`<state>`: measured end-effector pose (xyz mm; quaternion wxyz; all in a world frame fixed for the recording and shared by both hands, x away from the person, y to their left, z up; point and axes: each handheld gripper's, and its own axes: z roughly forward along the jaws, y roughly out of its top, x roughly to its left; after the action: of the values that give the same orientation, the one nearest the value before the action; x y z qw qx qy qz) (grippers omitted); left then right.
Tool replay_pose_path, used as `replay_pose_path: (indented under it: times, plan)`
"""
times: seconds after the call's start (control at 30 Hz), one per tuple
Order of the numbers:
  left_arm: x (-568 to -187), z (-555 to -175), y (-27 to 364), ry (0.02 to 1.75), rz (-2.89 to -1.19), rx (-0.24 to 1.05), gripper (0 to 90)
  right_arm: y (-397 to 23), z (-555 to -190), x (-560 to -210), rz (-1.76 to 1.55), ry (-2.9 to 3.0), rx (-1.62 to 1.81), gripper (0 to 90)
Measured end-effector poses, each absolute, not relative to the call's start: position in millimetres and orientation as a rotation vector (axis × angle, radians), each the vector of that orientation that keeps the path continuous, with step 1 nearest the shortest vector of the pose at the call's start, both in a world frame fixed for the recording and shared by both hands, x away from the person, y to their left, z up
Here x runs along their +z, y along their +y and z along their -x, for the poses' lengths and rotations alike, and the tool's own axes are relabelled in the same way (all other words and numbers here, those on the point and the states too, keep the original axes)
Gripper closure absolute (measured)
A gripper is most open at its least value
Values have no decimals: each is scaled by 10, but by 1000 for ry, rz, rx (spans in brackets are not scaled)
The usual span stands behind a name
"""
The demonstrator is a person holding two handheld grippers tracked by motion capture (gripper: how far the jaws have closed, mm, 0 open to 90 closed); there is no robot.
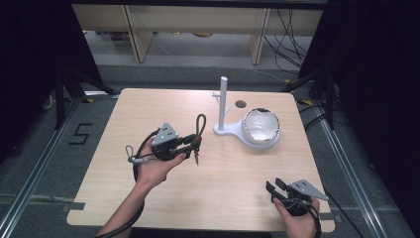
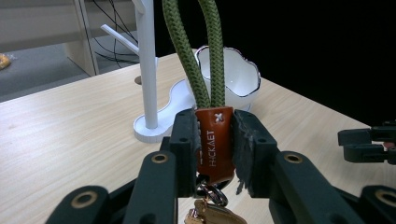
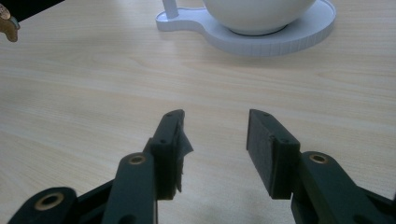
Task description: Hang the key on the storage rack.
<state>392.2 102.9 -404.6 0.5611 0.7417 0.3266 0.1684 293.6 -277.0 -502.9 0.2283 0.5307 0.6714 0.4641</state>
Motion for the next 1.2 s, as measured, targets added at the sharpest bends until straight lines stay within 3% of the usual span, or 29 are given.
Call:
replay_pose_path:
  times: [1.2]
  plan:
    - [-3916,-4099,967,792,-1691,443,699,-2803,-2935,-5026,-1447,1841,1260,572]
